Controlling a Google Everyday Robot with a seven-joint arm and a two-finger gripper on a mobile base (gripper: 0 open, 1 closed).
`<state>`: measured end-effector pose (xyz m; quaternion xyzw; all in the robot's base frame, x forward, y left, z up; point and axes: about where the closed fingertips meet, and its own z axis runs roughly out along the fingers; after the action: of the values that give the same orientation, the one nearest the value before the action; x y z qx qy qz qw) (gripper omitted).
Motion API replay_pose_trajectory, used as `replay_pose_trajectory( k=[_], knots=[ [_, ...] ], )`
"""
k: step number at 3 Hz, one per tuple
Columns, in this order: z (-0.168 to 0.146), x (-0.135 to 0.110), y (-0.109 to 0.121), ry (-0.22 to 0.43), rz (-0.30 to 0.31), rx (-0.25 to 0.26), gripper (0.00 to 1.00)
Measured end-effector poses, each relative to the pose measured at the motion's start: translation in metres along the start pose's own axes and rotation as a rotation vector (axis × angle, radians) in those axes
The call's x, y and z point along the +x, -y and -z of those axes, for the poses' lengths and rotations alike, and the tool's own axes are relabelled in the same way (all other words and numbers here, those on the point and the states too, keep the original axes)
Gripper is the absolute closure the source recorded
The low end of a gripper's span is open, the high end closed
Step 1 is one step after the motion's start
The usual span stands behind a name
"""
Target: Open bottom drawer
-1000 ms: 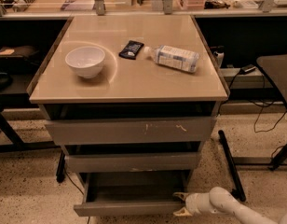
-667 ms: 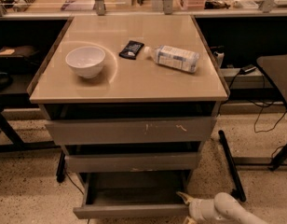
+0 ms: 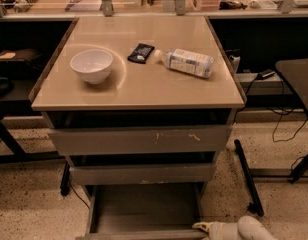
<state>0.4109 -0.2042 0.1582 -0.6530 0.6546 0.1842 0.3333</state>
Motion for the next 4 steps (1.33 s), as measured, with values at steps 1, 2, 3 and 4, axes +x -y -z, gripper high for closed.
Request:
replay_pose_trajectory(
  k=[1,2,3,4],
  knots=[
    [0.0035,-0.005,-0.0016,0.0,0.0,0.0,0.6],
    [0.0035,-0.005,-0.0016,0.0,0.0,0.0,0.39],
    [0.0034,-0.0051,-0.0016,0.0,0.0,0.0,0.14],
    [0.0034,-0.0051,-0.0017,0.0,0.0,0.0,0.0]
  ],
)
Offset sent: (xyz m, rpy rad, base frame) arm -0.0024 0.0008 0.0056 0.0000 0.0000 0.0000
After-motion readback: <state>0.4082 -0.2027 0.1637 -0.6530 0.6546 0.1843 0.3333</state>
